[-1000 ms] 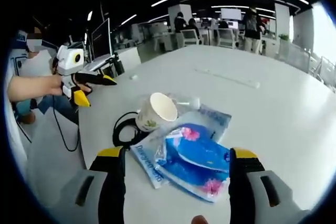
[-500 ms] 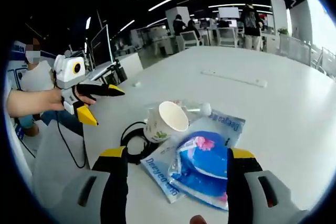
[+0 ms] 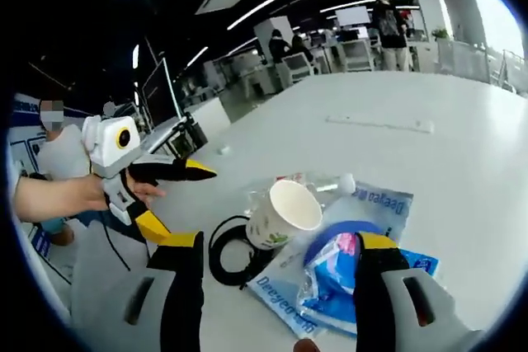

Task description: Arrange the tabletop items into an orderly group along one side of the table until the central work area is clear of visible clutter.

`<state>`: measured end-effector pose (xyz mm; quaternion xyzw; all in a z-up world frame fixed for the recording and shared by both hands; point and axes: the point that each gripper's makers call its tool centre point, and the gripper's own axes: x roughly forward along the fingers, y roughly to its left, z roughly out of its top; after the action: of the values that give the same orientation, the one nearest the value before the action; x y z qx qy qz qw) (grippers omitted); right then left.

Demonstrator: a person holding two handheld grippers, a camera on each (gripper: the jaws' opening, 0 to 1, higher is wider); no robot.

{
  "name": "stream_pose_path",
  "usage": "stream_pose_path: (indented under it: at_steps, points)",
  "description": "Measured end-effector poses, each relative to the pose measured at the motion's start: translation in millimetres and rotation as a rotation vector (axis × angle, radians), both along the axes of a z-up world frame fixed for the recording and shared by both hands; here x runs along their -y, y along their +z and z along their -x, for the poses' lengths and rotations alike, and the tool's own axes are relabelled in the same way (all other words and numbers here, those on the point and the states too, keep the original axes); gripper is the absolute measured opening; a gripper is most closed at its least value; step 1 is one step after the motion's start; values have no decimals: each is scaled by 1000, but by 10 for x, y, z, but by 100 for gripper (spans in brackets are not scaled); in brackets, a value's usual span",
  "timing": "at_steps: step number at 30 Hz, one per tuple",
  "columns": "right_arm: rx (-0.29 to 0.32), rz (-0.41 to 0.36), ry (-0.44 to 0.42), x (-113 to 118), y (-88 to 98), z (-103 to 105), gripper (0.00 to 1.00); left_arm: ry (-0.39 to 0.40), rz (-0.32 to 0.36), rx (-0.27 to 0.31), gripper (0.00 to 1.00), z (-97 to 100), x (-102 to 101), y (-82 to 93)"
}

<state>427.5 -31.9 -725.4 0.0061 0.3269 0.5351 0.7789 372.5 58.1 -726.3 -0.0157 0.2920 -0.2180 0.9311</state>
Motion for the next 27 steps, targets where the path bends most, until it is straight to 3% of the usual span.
stream_pose_path:
  at_steps: [11,19,27]
  points:
    - [-113,-80,-112,-141,19,-99,71,-55,-82,8,73,-85,98,-60]
    - [-163,-84,-121,-294,-46,-120,69,-32,-43,21,69,-210,172,-64]
    - [-211,-67,-136,-397,-155,-146,69,-40,-65,7,65,-285,216,-166]
